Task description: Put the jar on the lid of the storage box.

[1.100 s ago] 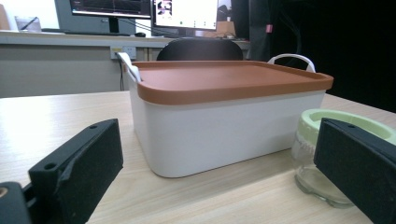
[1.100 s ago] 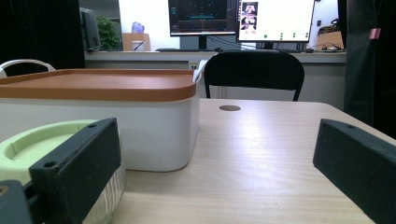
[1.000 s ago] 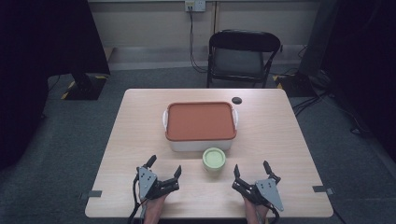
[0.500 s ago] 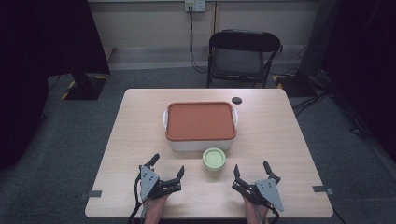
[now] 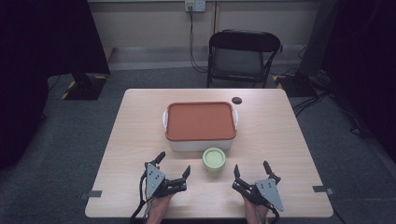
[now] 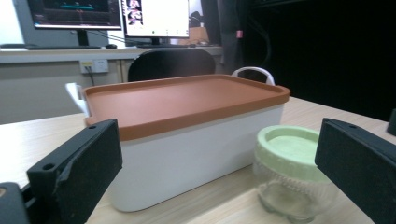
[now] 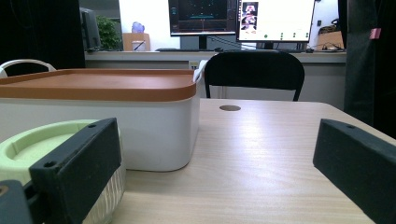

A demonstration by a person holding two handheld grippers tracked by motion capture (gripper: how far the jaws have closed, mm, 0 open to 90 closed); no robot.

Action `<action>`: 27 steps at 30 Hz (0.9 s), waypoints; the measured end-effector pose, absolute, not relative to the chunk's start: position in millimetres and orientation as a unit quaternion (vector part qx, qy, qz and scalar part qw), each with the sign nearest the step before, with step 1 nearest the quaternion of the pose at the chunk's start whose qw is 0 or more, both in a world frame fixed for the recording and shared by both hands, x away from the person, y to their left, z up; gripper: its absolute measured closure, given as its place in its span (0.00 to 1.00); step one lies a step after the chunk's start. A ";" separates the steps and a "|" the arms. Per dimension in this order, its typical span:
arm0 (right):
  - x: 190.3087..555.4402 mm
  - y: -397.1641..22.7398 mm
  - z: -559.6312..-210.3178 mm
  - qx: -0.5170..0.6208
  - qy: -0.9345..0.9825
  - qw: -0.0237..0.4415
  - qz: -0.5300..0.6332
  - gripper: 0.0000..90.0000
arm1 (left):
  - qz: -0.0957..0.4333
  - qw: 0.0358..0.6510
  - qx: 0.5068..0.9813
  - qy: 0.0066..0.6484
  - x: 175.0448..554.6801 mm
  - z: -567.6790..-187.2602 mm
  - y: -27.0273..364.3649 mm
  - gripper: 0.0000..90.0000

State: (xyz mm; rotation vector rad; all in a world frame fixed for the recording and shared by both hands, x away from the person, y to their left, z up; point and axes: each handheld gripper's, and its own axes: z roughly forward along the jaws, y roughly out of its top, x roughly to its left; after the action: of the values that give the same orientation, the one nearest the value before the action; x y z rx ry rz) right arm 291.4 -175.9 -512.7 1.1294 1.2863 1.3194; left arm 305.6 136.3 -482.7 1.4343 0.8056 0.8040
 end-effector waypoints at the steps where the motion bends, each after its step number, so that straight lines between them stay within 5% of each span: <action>1: 291.4 -175.9 -512.7 0.461 0.525 0.471 0.539 0.00 | 0.346 0.611 0.621 0.348 305.8 -481.9 135.0 0.00; 27: 291.2 -176.2 -512.7 0.457 0.528 0.467 0.542 0.00 | 0.285 0.621 0.661 0.310 328.7 -466.0 89.0 0.00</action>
State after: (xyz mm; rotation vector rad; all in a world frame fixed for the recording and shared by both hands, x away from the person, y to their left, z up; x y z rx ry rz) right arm 291.2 -176.2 -512.7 1.1223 1.2956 1.3300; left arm 328.7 89.0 -466.0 1.5204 0.7132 0.6544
